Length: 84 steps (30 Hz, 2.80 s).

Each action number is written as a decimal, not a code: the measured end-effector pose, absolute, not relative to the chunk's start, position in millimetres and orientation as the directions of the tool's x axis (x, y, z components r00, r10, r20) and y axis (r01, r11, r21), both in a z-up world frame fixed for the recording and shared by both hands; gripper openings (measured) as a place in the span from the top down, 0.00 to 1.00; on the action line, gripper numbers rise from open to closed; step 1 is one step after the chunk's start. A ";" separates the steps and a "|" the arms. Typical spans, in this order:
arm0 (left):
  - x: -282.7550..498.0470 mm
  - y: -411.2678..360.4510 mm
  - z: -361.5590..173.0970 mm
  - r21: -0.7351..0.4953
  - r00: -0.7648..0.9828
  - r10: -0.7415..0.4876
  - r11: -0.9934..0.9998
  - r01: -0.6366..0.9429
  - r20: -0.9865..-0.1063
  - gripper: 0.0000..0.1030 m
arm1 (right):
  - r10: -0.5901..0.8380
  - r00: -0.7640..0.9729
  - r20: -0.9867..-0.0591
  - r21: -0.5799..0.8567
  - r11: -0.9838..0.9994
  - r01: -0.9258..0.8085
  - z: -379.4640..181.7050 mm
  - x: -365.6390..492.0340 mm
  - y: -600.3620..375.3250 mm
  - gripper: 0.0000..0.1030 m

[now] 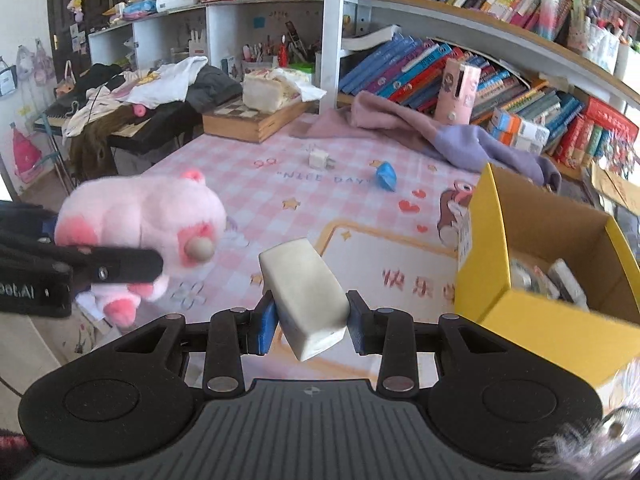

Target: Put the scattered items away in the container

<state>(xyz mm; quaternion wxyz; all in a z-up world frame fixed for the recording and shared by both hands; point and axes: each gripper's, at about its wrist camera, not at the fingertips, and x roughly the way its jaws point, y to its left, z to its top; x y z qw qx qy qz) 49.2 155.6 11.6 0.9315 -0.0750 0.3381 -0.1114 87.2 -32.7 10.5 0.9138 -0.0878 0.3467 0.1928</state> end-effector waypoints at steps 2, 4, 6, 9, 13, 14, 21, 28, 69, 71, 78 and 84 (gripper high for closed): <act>38.8 154.9 11.8 -0.220 0.749 -0.264 0.962 0.160 -0.608 0.34 | 0.284 0.682 -0.674 -0.020 0.916 -0.400 9.8 75.1 -36.2 0.67; 29.9 153.5 10.4 -0.226 0.747 -0.269 0.961 0.162 -0.608 0.34 | 0.277 0.682 -0.676 -0.015 0.921 -0.389 9.5 65.9 -39.2 0.67; 23.7 152.0 8.5 -0.236 0.742 -0.279 0.957 0.165 -0.609 0.34 | 0.271 0.684 -0.677 -0.013 0.926 -0.378 9.3 57.3 -42.1 0.67; 15.9 148.8 7.0 -0.248 0.735 -0.294 0.953 0.175 -0.611 0.34 | 0.262 0.685 -0.680 -0.011 0.930 -0.367 9.2 43.2 -46.7 0.67; 7.3 142.2 8.5 -0.255 0.728 -0.324 0.944 0.209 -0.604 0.34 | 0.243 0.682 -0.690 0.007 0.944 -0.330 10.3 32.3 -57.0 0.67; 5.6 140.4 8.6 -0.256 0.726 -0.332 0.942 0.218 -0.602 0.34 | 0.237 0.682 -0.692 0.012 0.948 -0.318 10.6 30.8 -59.6 0.67; 3.2 123.9 5.7 -0.271 0.700 -0.377 0.926 0.264 -0.606 0.34 | 0.198 0.675 -0.710 0.011 0.963 -0.271 7.4 14.2 -77.5 0.67; 4.6 99.6 3.0 -0.270 0.660 -0.431 0.902 0.338 -0.615 0.34 | 0.146 0.684 -0.715 0.019 0.982 -0.190 5.1 -0.8 -101.9 0.67; 28.2 19.3 -1.8 -0.264 0.552 -0.532 0.829 0.493 -0.642 0.34 | -0.028 0.643 -0.766 0.180 0.950 0.256 -11.0 -14.1 -234.4 0.99; 27.0 22.4 -2.1 -0.267 0.554 -0.531 0.831 0.487 -0.641 0.34 | -0.039 0.630 -0.775 0.192 0.936 0.295 -13.6 -16.8 -240.1 0.99; 19.7 27.9 -2.6 -0.268 0.549 -0.540 0.824 0.499 -0.638 0.34 | -0.040 0.602 -0.797 0.215 0.914 0.345 -22.1 -29.4 -240.6 0.99; 13.0 27.7 -10.6 -0.305 0.505 -0.575 0.798 0.520 -0.643 0.34 | -0.061 0.572 -0.818 0.179 0.918 0.354 -25.4 -42.0 -231.7 0.99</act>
